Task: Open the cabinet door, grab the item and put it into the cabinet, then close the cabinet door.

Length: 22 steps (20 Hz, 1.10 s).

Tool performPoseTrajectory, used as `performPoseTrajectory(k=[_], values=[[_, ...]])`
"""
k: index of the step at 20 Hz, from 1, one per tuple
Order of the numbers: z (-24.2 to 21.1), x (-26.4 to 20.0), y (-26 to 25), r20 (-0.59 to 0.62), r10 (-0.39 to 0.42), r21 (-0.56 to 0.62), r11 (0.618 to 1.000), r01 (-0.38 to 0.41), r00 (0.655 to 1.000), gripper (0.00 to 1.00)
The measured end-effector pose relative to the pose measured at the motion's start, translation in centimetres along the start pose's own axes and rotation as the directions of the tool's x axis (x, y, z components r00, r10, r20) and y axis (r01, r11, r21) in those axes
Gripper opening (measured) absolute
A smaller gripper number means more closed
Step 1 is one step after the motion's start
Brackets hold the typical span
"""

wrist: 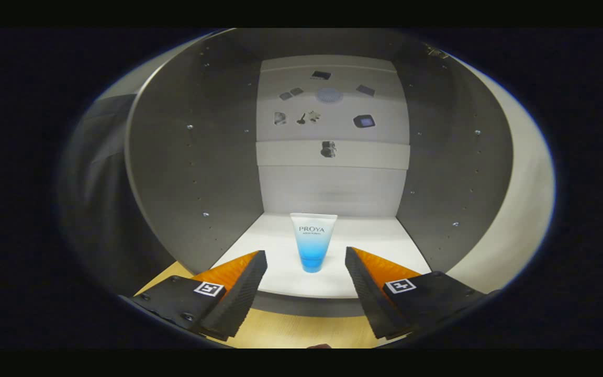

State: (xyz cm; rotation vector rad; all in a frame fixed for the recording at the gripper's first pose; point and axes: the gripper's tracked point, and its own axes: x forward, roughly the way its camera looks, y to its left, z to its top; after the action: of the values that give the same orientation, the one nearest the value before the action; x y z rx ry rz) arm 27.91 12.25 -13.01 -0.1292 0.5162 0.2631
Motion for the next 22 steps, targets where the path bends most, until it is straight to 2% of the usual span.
performPoseTrajectory(k=[5, 8, 11, 17, 19, 22], values=[[0.2, -10.4, 2.9, 0.119, 0.019, -0.028, 0.999, -0.016, 0.993, 0.96], [-0.3, -17.1, 3.5, 0.197, 0.003, -0.012, 1.000, -0.001, 0.980, 0.96], [-1.7, -23.6, 2.9, 0.227, -0.024, 0.019, 1.000, 0.020, 0.974, 0.96], [-2.6, -36.3, -3.4, 0.311, -0.139, 0.060, 0.990, 0.127, 0.940, 0.96], [-3.2, -40.0, -5.4, 0.337, -0.159, 0.083, 0.987, 0.139, 0.928, 0.96], [-4.4, -45.1, -10.4, 0.357, -0.242, 0.158, 0.968, 0.197, 0.902, 0.96]])
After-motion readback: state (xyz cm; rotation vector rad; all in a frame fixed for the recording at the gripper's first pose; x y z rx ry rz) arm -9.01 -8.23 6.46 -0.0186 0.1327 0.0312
